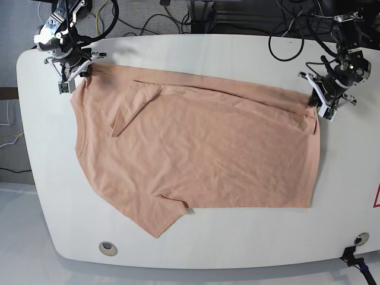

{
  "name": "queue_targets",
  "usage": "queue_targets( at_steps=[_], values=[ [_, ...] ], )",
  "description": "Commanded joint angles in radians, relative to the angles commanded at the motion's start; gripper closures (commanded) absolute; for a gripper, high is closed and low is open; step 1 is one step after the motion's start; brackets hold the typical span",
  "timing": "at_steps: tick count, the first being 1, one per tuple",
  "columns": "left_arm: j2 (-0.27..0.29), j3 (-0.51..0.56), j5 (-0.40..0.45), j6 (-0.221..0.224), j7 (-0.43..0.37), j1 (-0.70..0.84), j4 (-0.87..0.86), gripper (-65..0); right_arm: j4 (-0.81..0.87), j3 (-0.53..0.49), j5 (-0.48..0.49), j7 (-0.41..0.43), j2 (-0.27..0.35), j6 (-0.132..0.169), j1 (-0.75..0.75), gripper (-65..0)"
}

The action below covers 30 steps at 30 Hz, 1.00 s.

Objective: Fold the T-shirt properly
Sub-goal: 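Drag the shirt edge away from the hem with both grippers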

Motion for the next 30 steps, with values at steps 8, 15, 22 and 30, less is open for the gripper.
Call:
queue_targets(
  at_steps=[8,15,22,30],
  values=[
    [0.002,-0.083,0.0,0.0,0.054,0.187,0.184,0.0,0.006,-0.002,0.0,-0.06,0.04,0.0,-0.058,0.0],
    [0.005,-0.089,0.0,0.0,0.054,0.267,0.219,0.0,0.006,-0.002,0.0,-0.061,0.04,0.0,-0.089,0.0],
    [0.051,-0.083,0.0,0.0,0.054,0.281,0.221,0.0,0.006,-0.002,0.0,-0.061,0.037,0.0,-0.095,0.0],
    [0.078,-0.086,0.005,0.0,0.054,0.281,0.221,-22.4,0.006,-0.002,0.0,-0.061,0.032,0.0,-0.117,0.0]
  ],
)
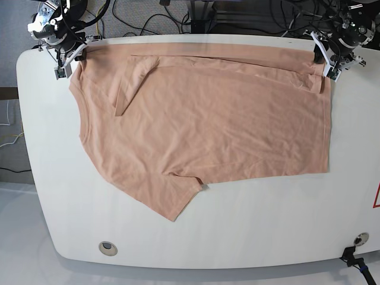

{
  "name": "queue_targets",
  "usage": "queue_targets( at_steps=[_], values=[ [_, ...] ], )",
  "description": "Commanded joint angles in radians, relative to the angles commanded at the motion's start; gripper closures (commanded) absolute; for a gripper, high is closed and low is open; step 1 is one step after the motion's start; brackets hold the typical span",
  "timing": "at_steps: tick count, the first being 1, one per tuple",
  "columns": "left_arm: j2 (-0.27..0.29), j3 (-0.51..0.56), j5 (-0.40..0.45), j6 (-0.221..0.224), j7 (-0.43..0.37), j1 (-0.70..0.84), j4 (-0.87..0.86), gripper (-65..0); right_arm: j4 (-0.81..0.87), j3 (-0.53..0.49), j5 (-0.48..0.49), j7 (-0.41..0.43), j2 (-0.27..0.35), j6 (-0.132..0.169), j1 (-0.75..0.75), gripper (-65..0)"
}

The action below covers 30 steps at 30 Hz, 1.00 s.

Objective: Fold the T-shirt properly
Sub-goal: 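Drag the shirt edge away from the hem with both grippers, then open both grippers and move them toward the shirt's hem corners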

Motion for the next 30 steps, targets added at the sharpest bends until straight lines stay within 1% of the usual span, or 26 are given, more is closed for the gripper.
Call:
queue_targets(
  at_steps=[3,4,6,8,10,11,13,16,19,22,24,27,28,30],
  values=[
    [0.0,0.0,0.0,0.0,0.0,0.0,0.002,-22.4,0.0,0.0,0.0,-0.002,0.0,0.0,0.0,0.0],
    [0.0,-0.002,0.0,0.0,0.0,0.0,0.008,-22.4,0.0,0.0,0.0,-0.002,0.0,0.0,0.0,-2.0],
    [0.0,-0.002,0.0,0.0,0.0,0.0,0.023,-22.4,0.002,0.0,0.0,-0.002,0.0,0.0,0.0,-12.9],
    [-0.003,-0.003,0.0,0.0,0.0,0.0,0.029,-22.4,0.037,0.0,0.002,-0.002,0.0,0.0,0.0,-22.3],
    [-0.005,-0.012,0.0,0.0,0.0,0.0,0.037,-22.4,0.077,-0.008,0.003,-0.014,-0.008,0.0,-0.002,-28.0],
    [-0.005,-0.026,0.002,0.0,0.0,0.0,0.044,-22.4,0.089,-0.021,0.003,-0.026,-0.011,0.0,-0.002,-29.4],
    [-0.005,-0.043,0.002,0.0,0.0,-0.002,0.049,-22.4,0.12,-0.026,0.018,-0.055,-0.011,0.0,0.003,-29.8],
    [-0.008,-0.044,0.0,0.0,0.0,-0.006,0.066,-22.4,0.133,-0.026,0.086,-0.091,-0.008,0.0,0.008,-29.9],
    [-0.017,-0.046,0.0,0.0,0.0,-0.006,0.091,-22.4,0.135,-0.026,0.129,-0.094,0.008,0.0,0.008,-29.9],
    [-0.017,-0.063,-0.002,0.0,0.0,-0.006,0.091,-22.4,0.141,-0.028,0.158,-0.094,0.009,0.0,0.009,-30.0],
    [-0.017,-0.077,-0.003,0.0,0.0,-0.006,0.091,-22.4,0.147,-0.029,0.216,-0.094,0.029,0.0,0.021,-30.0],
    [-0.017,-0.077,-0.003,0.0,-0.002,-0.023,0.091,-22.4,0.147,-0.04,0.301,-0.094,0.035,0.0,0.038,-30.0],
    [-0.017,-0.077,-0.003,0.0,-0.002,-0.037,0.091,-22.4,0.147,-0.057,0.315,-0.094,0.035,0.0,0.051,-30.0],
    [-0.015,-0.075,-0.003,0.0,-0.002,-0.058,0.091,-22.4,0.147,-0.078,0.311,-0.094,0.034,0.0,0.071,-30.0]
  ],
)
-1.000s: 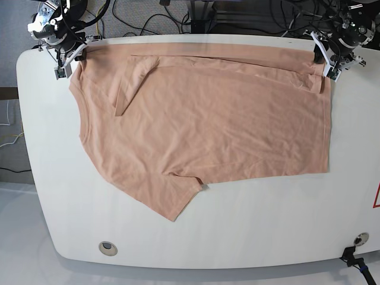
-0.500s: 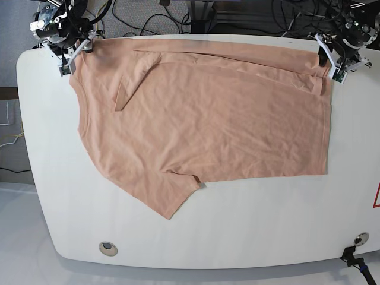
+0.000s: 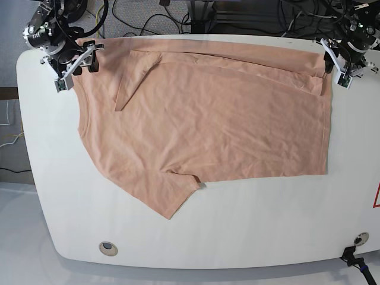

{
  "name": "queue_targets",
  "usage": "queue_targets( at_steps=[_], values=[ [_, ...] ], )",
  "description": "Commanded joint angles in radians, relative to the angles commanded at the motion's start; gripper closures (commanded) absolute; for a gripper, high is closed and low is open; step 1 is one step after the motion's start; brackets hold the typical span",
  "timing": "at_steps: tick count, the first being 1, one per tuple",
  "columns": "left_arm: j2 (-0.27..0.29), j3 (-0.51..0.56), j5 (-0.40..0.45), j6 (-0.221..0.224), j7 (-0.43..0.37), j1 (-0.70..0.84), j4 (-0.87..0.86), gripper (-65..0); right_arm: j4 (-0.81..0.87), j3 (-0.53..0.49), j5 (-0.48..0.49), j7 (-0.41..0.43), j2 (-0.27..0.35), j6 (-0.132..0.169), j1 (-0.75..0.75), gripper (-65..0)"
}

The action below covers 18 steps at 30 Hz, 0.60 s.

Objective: Fold the T-shirt properly
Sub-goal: 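Open both grippers and move them toward the shirt's hem corners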

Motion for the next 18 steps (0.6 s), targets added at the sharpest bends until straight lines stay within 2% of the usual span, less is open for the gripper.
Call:
queue_targets(
  at_steps=[6,9,12,18],
  values=[
    [0.002,0.002,0.0,0.0,0.0,-0.089,0.0,-22.6,-0.003,-0.015,0.002,0.0,-0.028,0.0,0.041,-30.0],
    [0.002,0.002,-0.002,0.0,0.0,-0.144,-0.002,-22.7,-0.003,-0.06,0.002,0.0,-0.034,0.0,0.052,-30.0],
    [0.005,0.003,-0.002,0.0,0.0,-0.219,-0.006,-22.7,-0.006,-0.089,0.0,0.0,-0.034,0.0,0.109,-30.0],
    [0.023,0.091,0.006,0.0,0.0,-0.356,-0.054,-22.7,-0.072,-0.092,0.0,0.0,-0.028,0.0,0.265,-30.0]
  ],
)
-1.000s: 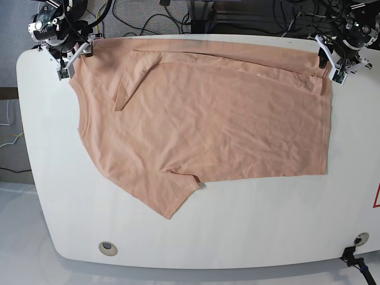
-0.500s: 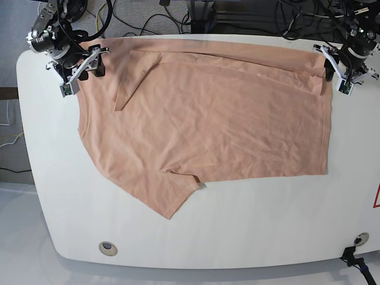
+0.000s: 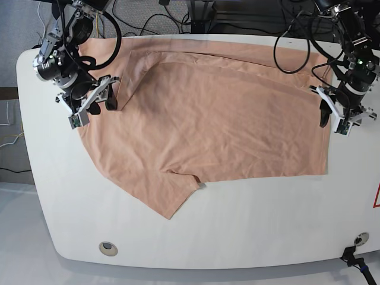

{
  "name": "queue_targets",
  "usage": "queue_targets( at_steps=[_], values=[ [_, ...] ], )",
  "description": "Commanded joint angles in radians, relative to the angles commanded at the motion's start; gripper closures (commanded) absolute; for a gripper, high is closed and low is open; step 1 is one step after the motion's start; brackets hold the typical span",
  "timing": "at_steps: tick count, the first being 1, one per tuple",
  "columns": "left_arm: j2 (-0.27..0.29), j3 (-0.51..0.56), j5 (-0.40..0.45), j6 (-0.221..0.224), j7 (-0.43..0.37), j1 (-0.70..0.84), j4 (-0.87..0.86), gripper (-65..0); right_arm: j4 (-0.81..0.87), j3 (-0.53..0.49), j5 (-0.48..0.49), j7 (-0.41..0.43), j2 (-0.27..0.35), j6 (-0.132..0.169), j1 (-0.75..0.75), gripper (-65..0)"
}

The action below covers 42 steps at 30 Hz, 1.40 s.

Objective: Fold the T-shirt properly
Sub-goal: 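Open both grippers and move them toward the shirt's hem corners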

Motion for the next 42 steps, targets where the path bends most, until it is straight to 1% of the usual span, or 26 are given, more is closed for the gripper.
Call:
queue_targets(
  at_steps=[1,5,7,8,11,12,14,15,17,18,19,22,23,24,25,27,29,34,38,42],
  values=[
    [0.0,0.014,0.0,0.001,0.0,-0.023,-0.017,-22.7,-0.026,0.0,0.0,0.0,0.002,0.0,0.026,-30.0],
    [-0.005,0.06,0.002,0.004,0.0,-0.13,-0.114,-22.7,-0.16,-0.015,-0.002,0.008,0.052,0.0,0.149,-30.0],
    [-0.006,0.061,0.002,0.002,0.0,-0.19,-0.181,-22.7,-0.226,-0.048,-0.014,0.04,0.084,0.0,0.201,-30.0],
    [-0.006,0.061,0.002,0.002,0.0,-0.219,-0.215,-22.7,-0.255,-0.066,-0.038,0.064,0.089,0.0,0.226,-30.0],
    [-0.011,0.061,0.002,0.001,-0.002,-0.305,-0.315,-22.7,-0.37,-0.097,-0.157,0.112,0.091,0.0,0.316,-30.0],
    [-0.025,0.061,0.002,0.001,-0.002,-0.328,-0.345,-22.8,-0.405,-0.11,-0.192,0.143,0.091,0.0,0.341,-30.0],
    [-0.032,0.063,0.002,0.001,-0.005,-0.377,-0.422,-23.1,-0.482,-0.15,-0.244,0.206,0.091,0.0,0.39,-30.0],
    [-0.034,0.063,0.002,0.001,-0.005,-0.407,-0.46,-24.9,-0.528,-0.164,-0.267,0.229,0.092,0.0,0.417,-30.0],
    [-0.038,0.063,0.002,0.001,-0.006,-0.456,-0.537,-30.9,-0.629,-0.17,-0.304,0.273,0.092,0.0,0.477,-30.2],
    [-0.051,0.064,0.002,0.001,-0.006,-0.479,-0.571,-33.0,-0.678,-0.172,-0.319,0.31,0.092,0.0,0.505,-30.2],
    [-0.058,0.072,0.002,0.001,-0.011,-0.499,-0.605,-33.5,-0.721,-0.173,-0.339,0.347,0.092,0.0,0.531,-30.2],
    [-0.075,0.112,0.002,0.001,-0.066,-0.552,-0.701,-33.6,-0.875,-0.173,-0.42,0.437,0.092,0.0,0.62,-30.2],
    [-0.094,0.129,0.002,0.002,-0.081,-0.565,-0.733,-33.6,-0.921,-0.173,-0.448,0.477,0.092,0.0,0.644,-30.2],
    [-0.104,0.149,0.0,0.002,-0.092,-0.578,-0.763,-33.6,-0.964,-0.173,-0.473,0.516,0.095,0.0,0.671,-30.2],
    [-0.106,0.166,0.0,0.002,-0.104,-0.589,-0.787,-33.6,-1.002,-0.173,-0.497,0.545,0.11,0.0,0.697,-30.2],
    [-0.106,0.175,-0.002,0.004,-0.127,-0.588,-0.796,-33.6,-1.097,-0.173,-0.534,0.608,0.121,0.0,0.749,-30.2],
    [-0.106,0.176,0.0,0.005,-0.132,-0.586,-0.81,-33.6,-1.172,-0.173,-0.563,0.669,0.147,0.0,0.784,-30.2],
    [-0.106,0.172,-0.002,0.007,-0.133,-0.585,-0.819,-33.6,-1.293,-0.175,-0.608,0.79,0.193,0.0,0.816,-30.2],
    [-0.106,0.172,-0.002,0.007,-0.133,-0.585,-0.819,-33.6,-1.373,-0.175,-0.611,0.824,0.218,0.0,0.815,-30.2],
    [-0.106,0.172,-0.002,0.007,-0.133,-0.585,-0.818,-33.6,-1.389,-0.175,-0.611,0.833,0.216,0.0,0.792,-30.2]
  ],
)
